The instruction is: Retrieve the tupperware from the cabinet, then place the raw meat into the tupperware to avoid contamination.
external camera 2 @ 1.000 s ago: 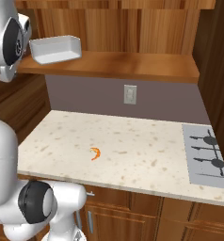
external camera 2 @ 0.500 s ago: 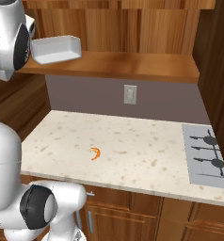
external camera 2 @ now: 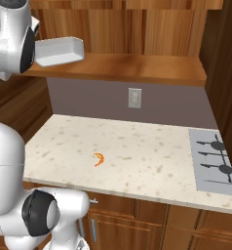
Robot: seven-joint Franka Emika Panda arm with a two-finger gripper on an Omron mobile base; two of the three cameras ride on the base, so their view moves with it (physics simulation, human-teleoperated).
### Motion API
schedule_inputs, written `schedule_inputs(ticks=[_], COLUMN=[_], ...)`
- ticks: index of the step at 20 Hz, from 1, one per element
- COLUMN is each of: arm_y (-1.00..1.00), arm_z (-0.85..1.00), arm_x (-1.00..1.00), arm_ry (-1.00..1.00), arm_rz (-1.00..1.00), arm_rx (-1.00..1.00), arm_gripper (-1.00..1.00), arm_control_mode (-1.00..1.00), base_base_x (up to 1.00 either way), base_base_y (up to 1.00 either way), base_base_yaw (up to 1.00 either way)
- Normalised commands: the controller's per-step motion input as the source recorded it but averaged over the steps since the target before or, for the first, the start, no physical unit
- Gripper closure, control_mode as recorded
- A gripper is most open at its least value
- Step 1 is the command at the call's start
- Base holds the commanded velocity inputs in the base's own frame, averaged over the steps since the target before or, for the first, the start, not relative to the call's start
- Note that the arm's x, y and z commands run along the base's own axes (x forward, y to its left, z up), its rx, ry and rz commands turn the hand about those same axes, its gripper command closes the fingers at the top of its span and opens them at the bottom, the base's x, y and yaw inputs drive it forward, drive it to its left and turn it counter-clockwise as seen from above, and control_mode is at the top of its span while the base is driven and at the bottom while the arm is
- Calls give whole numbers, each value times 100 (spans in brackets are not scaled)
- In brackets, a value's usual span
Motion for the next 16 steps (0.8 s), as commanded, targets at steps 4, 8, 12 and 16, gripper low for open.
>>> schedule_inputs(ticks=[4, 8, 12, 16], arm_y=[8, 5, 4, 9], arm_z=[0, 0, 0, 0], arm_x=[28, 27, 17, 12], arm_ry=[0, 0, 0, 0], arm_rz=[0, 0, 0, 0], arm_rx=[4, 5, 5, 5], arm_gripper=[-100, -100, -100, -100], arm_control_mode=[-100, -100, -100, -100], base_base_x=[0, 0, 0, 0], base_base_y=[0, 0, 0, 0], base_base_yaw=[0, 0, 0, 0])
